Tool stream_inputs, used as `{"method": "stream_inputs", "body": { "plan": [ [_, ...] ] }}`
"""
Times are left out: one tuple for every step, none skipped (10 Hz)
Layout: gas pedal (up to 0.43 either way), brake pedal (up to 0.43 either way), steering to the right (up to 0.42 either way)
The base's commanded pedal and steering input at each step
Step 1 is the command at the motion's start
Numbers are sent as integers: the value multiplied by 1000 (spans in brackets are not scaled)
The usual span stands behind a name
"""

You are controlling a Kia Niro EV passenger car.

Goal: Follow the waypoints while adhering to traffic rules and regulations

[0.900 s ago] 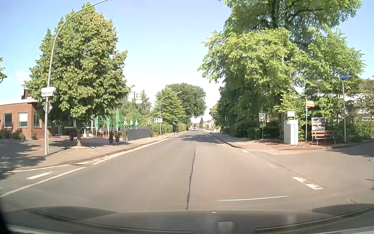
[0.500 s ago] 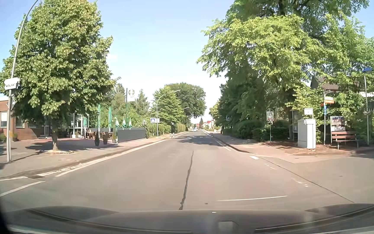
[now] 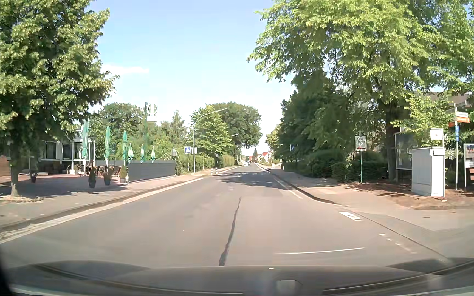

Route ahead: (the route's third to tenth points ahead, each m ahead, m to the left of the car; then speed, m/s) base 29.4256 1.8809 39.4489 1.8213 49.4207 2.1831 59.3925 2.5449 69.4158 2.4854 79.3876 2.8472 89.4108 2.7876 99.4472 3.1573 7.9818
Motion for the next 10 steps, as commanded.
{"method": "stream_inputs", "body": {
  "plan": [
    [189, 6, 0],
    [189, 6, -2],
    [189, 6, -4],
    [189, 6, -6],
    [169, 6, -9],
    [157, 6, -11],
    [138, 6, -15],
    [138, 6, -18],
    [138, 6, -18],
    [138, 6, -15]
  ]
}}
